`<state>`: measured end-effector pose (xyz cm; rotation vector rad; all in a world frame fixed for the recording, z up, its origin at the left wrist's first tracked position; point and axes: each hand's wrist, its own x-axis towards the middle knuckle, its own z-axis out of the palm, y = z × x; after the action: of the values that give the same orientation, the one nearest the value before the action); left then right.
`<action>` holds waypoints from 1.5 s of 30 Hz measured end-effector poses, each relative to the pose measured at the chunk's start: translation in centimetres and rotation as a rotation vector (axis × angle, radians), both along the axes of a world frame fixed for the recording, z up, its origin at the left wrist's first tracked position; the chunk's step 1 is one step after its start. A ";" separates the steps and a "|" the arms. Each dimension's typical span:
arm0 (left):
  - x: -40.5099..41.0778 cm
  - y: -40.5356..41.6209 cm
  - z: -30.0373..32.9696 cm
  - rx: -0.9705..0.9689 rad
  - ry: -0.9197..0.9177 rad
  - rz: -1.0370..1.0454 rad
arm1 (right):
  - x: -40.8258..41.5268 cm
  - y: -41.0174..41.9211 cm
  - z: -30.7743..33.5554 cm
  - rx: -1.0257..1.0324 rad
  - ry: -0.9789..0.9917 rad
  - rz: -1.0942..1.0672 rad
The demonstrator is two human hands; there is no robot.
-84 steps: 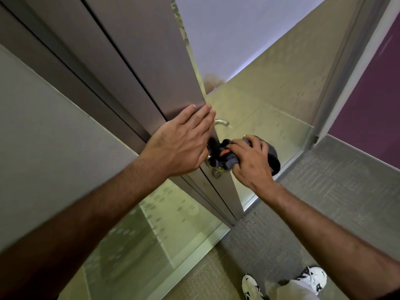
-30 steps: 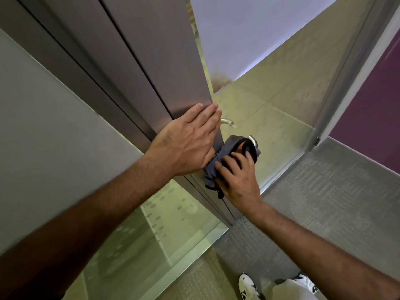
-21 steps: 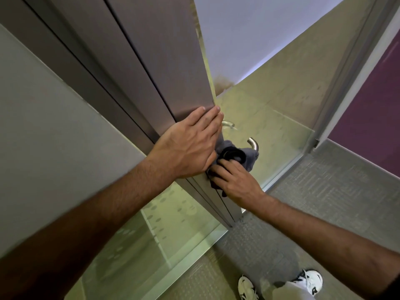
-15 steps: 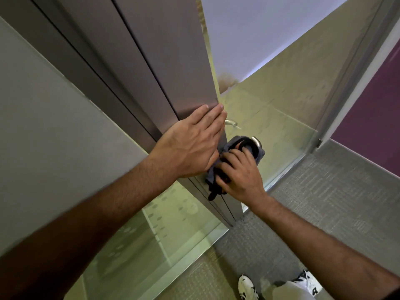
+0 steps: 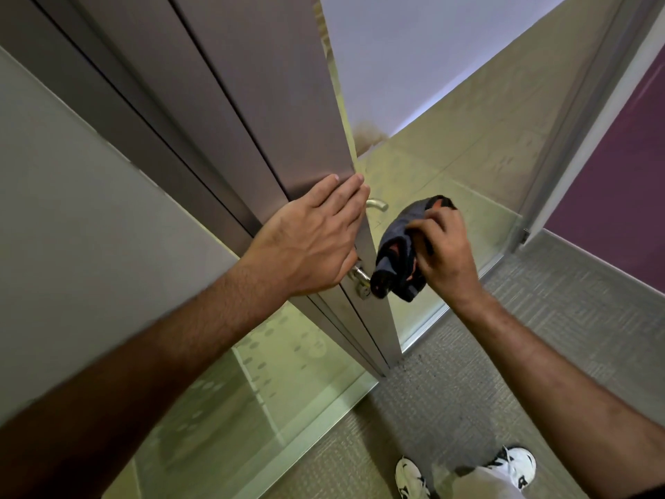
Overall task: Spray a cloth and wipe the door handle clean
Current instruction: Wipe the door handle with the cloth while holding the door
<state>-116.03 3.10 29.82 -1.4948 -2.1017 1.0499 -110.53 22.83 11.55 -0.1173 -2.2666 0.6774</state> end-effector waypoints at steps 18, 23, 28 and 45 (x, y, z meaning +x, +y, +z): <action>-0.3 0.1 -0.3 0.020 -0.022 0.016 | 0.4 -0.2 -0.3 -1.315 -0.320 0.132; -0.4 0.0 -0.4 0.030 -0.041 0.017 | 3.4 -4.2 -3.2 -1.605 -0.239 0.090; -0.3 0.0 -0.3 0.036 -0.032 -0.001 | 5.2 -9.7 -4.1 -1.564 -0.386 0.285; -0.2 0.0 -0.3 0.015 -0.004 -0.002 | 4.5 -11.8 -6.1 -1.379 -0.135 0.085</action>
<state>-116.28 3.09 29.53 -1.4932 -2.1060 1.0294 -106.03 11.00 5.46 -0.7192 -1.5089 2.1820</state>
